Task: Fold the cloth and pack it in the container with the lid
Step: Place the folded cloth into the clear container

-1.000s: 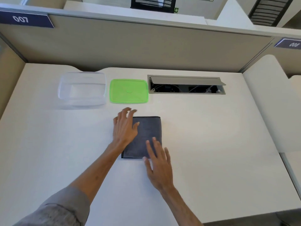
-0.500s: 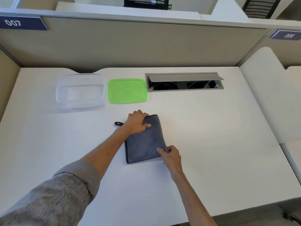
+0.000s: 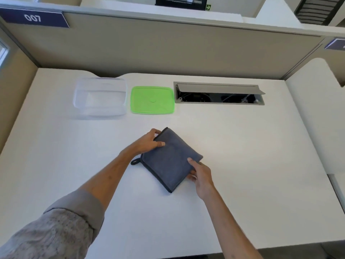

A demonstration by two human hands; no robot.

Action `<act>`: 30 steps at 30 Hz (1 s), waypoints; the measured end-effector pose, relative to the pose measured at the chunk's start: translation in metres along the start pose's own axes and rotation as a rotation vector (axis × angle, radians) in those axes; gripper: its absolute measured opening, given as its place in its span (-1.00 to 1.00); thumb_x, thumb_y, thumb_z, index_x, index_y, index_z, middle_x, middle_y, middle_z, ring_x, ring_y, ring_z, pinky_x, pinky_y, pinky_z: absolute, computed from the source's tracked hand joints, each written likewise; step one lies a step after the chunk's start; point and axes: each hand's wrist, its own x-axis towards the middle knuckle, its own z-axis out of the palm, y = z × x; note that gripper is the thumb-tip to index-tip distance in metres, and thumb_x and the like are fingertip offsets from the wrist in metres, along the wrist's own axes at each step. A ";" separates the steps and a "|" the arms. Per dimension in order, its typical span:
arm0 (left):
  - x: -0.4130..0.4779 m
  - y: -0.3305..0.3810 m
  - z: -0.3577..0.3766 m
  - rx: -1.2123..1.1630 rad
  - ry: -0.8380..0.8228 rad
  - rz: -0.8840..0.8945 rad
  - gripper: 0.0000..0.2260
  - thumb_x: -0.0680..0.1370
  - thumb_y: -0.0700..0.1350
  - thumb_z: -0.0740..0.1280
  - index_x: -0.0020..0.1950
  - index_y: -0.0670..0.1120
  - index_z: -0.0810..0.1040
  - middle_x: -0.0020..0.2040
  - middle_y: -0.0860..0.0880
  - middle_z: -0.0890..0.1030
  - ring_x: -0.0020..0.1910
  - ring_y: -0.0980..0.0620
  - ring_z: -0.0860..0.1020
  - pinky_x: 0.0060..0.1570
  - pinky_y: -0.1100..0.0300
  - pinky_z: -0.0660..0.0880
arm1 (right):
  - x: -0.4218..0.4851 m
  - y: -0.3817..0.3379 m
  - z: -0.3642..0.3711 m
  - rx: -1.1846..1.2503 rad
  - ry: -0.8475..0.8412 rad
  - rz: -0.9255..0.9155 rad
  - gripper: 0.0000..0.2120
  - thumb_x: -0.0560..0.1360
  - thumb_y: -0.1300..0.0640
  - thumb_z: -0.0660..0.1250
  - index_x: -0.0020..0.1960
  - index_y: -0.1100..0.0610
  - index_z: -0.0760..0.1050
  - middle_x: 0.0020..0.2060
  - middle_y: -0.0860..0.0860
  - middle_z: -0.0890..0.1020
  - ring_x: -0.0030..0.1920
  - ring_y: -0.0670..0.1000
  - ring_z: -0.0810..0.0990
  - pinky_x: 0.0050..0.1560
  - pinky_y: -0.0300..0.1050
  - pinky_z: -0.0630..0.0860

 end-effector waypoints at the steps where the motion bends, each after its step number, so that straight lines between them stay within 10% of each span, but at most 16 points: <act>1: -0.005 -0.003 0.001 -0.072 0.019 -0.014 -0.49 0.64 0.02 0.52 0.55 -0.04 0.49 0.38 -0.06 0.65 0.32 -0.13 0.67 0.40 -0.12 0.60 | 0.000 -0.001 -0.001 -0.008 -0.036 -0.016 -0.73 0.58 0.13 0.50 0.25 0.19 0.67 0.16 0.15 0.79 0.07 0.12 0.72 0.02 0.00 0.65; 6: -0.030 -0.016 -0.003 -0.266 0.101 -0.068 -0.73 0.63 0.01 0.54 0.28 -0.06 0.73 0.18 -0.05 0.81 0.24 -0.12 0.76 0.30 -0.06 0.69 | 0.005 -0.005 0.000 -0.276 -0.110 -0.142 -0.82 0.64 0.23 0.38 0.24 0.15 0.59 0.14 0.13 0.76 0.20 0.17 0.72 0.29 0.14 0.68; 11: -0.071 -0.031 -0.008 -0.372 0.090 -0.085 -0.63 0.65 0.11 0.51 0.45 0.16 0.59 0.25 0.11 0.79 0.28 0.02 0.74 0.24 -0.20 0.71 | 0.000 -0.021 0.009 -0.476 -0.178 -0.252 -0.88 0.74 0.11 0.29 0.26 -0.02 0.46 0.08 0.10 0.74 0.05 0.15 0.79 -0.14 0.04 0.78; 30: -0.116 -0.050 -0.198 -0.424 0.261 0.060 -0.52 0.69 0.09 0.47 0.58 0.03 0.52 0.31 -0.03 0.77 0.30 -0.09 0.73 0.19 -0.17 0.73 | -0.021 -0.090 0.206 -0.503 -0.314 -0.355 -0.75 0.61 0.32 0.32 0.25 0.13 0.59 -0.12 0.07 0.73 -0.34 -0.03 0.68 -0.39 -0.05 0.67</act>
